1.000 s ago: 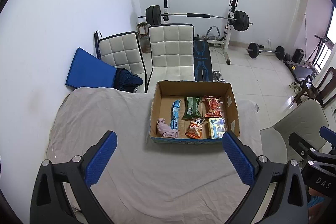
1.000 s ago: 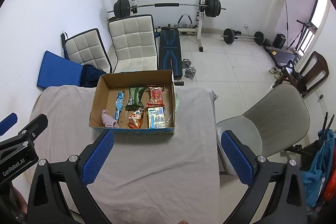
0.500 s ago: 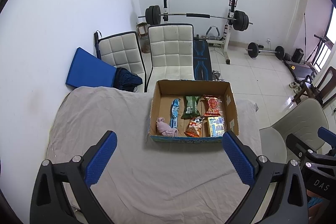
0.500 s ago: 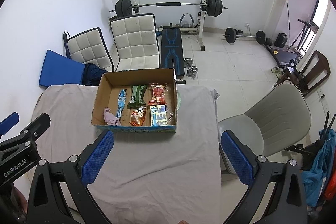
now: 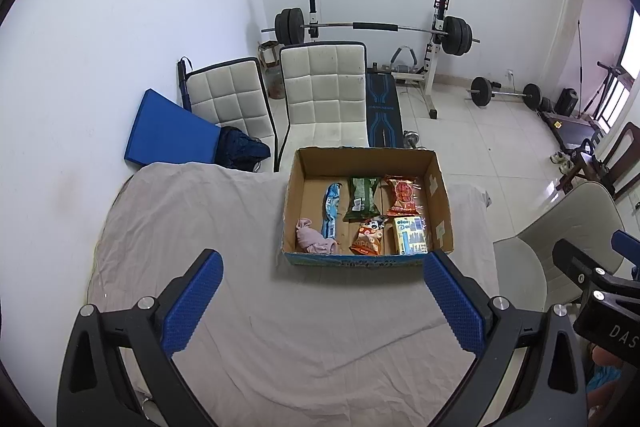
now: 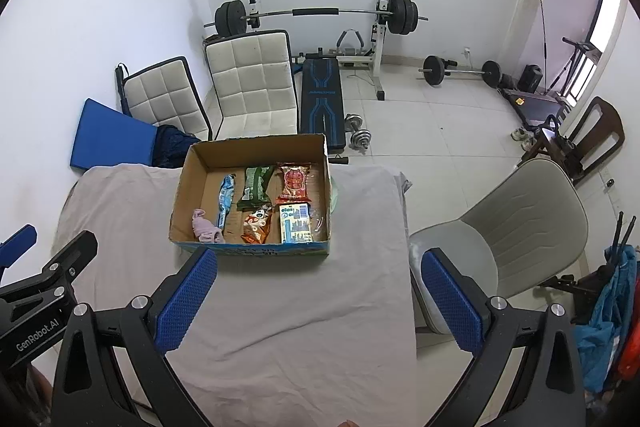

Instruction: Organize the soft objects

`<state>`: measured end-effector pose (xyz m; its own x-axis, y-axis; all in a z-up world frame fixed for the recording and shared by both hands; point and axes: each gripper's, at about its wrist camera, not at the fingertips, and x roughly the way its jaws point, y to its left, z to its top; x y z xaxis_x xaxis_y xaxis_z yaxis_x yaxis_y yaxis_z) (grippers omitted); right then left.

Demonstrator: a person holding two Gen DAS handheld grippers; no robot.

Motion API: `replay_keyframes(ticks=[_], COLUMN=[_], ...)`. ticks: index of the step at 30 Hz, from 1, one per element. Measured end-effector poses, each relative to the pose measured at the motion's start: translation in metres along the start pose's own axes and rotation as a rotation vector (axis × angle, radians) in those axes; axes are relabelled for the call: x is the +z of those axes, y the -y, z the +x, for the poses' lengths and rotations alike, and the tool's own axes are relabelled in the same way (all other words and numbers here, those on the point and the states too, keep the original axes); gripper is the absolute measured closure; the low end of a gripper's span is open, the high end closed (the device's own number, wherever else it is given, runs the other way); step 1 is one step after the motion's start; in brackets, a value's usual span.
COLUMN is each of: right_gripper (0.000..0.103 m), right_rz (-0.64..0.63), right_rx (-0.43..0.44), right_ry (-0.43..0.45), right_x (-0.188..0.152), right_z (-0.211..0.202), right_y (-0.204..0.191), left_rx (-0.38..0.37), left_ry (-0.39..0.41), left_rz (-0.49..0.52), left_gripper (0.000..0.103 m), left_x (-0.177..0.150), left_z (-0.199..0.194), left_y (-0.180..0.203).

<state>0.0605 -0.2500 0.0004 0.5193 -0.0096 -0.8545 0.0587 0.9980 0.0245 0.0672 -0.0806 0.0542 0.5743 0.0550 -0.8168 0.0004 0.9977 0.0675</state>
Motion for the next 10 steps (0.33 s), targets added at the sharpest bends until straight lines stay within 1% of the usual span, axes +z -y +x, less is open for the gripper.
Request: replay_keyframes(ticks=[10], right_gripper=[0.000], right_rz=[-0.005], right_rx=[0.003], right_ry=[0.002], right_x=[-0.0032], right_z=[-0.0025], right_y=[0.0026], left_rx=[-0.001], left_ry=[0.002], left_rz=[0.005], left_gripper=[0.000], left_x=[0.0001], left_z=[0.0003], left_y=[0.0009])
